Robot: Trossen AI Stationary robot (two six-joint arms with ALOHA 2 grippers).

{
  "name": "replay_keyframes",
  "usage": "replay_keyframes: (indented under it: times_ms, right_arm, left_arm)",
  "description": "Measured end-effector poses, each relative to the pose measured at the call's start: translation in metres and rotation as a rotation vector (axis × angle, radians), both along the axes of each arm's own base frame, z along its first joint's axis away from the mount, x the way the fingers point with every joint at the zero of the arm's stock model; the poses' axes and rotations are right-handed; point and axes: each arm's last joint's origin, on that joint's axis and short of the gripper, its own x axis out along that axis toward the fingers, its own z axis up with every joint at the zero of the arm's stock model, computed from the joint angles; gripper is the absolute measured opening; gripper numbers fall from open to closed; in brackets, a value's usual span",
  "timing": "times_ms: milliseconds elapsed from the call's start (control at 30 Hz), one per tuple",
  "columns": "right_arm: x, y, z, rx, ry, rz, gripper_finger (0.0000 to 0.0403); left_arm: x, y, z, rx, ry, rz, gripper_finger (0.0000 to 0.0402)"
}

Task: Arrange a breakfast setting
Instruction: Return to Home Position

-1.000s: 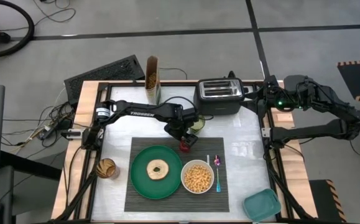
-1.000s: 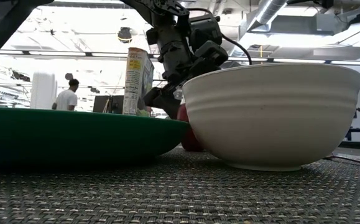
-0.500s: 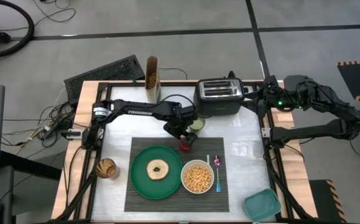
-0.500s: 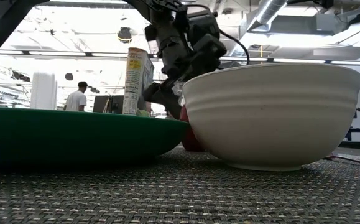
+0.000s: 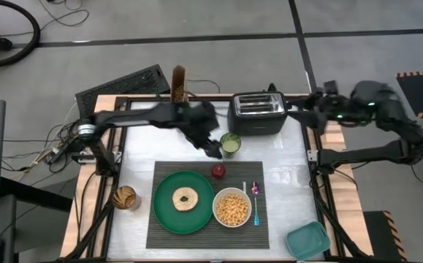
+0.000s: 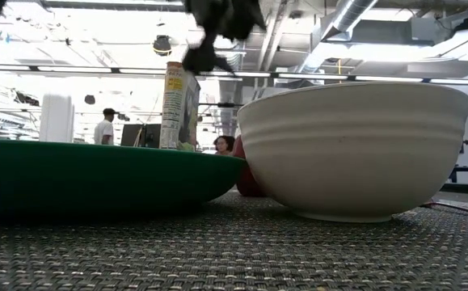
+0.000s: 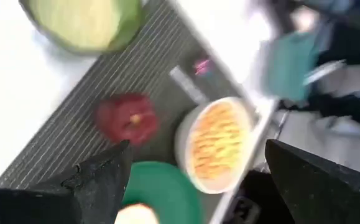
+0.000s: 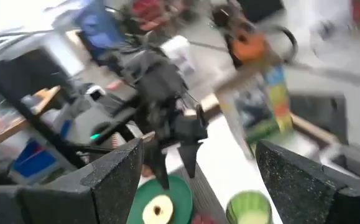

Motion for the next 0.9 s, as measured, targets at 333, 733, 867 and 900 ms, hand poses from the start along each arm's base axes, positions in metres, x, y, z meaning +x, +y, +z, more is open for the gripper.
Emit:
replay_keyframes:
  times_ms: [333,733,867,900]
  right_arm:
    - [-0.056,0.011,0.051,-0.283,-0.16,0.04,0.0336]
    - [-0.153,0.031,0.044,-0.435,-0.447,0.028,0.0336]
    - [-0.162,0.033,0.012,-0.437,-0.459,-0.011,0.0336]
    - [-0.16,0.033,0.004,-0.438,-0.469,-0.019,0.0336]
  left_arm:
    - [-0.11,-0.005,0.135,0.313,-0.419,0.189,0.0348]
    - [-0.284,-0.039,0.213,0.942,-0.807,0.418,0.0348]
    - [-0.306,-0.039,0.187,0.961,-0.768,0.433,0.0348]
    - [-0.308,-0.039,0.178,0.957,-0.75,0.438,0.0348]
